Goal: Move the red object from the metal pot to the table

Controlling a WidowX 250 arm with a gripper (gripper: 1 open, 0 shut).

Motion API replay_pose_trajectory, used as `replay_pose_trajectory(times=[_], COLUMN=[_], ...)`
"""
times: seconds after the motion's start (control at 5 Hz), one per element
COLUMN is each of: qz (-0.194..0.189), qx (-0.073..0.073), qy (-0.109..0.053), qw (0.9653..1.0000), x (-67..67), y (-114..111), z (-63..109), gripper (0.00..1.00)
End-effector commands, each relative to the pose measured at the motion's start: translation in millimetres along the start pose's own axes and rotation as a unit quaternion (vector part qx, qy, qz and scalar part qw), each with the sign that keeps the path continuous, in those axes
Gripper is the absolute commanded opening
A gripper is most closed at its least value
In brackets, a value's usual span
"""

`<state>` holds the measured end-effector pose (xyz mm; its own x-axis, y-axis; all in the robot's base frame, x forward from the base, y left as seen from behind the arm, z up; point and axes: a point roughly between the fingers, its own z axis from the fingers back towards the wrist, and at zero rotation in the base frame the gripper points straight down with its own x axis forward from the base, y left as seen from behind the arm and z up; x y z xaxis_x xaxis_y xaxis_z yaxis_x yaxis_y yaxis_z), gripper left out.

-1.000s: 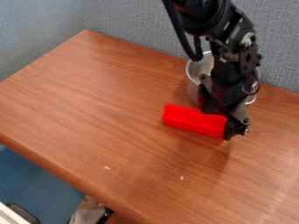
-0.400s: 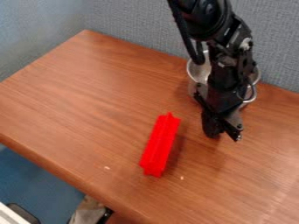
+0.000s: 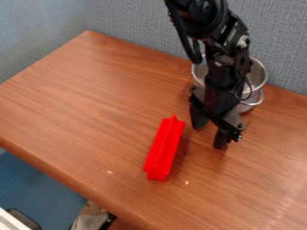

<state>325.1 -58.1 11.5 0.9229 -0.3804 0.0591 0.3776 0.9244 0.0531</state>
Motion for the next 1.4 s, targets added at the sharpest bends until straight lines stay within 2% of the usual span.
replay_pose_trajectory(times=[0.0, 0.2, 0.4, 0.6, 0.8, 1.0, 1.2], qz=[0.012, 0.031, 0.047, 0.096, 0.149, 0.199, 0.120], qx=[0.010, 0.026, 0.044, 0.050, 0.054, 0.058, 0.052], qy=[-0.045, -0.064, -0.093, -0.103, -0.097, -0.094, -0.109], qw=[0.9989, 0.9971, 0.9936, 0.9888, 0.9826, 0.9738, 0.9855], x=[4.0, 5.1, 7.4, 20.8, 32.7, 42.2, 54.8], y=[-6, -8, -10, 0, 15, 28, 18], z=[33.1, 50.1, 74.3, 69.0, 46.2, 23.9, 40.7], gripper=[1.00, 1.00, 1.00, 1.00, 1.00, 1.00, 1.00])
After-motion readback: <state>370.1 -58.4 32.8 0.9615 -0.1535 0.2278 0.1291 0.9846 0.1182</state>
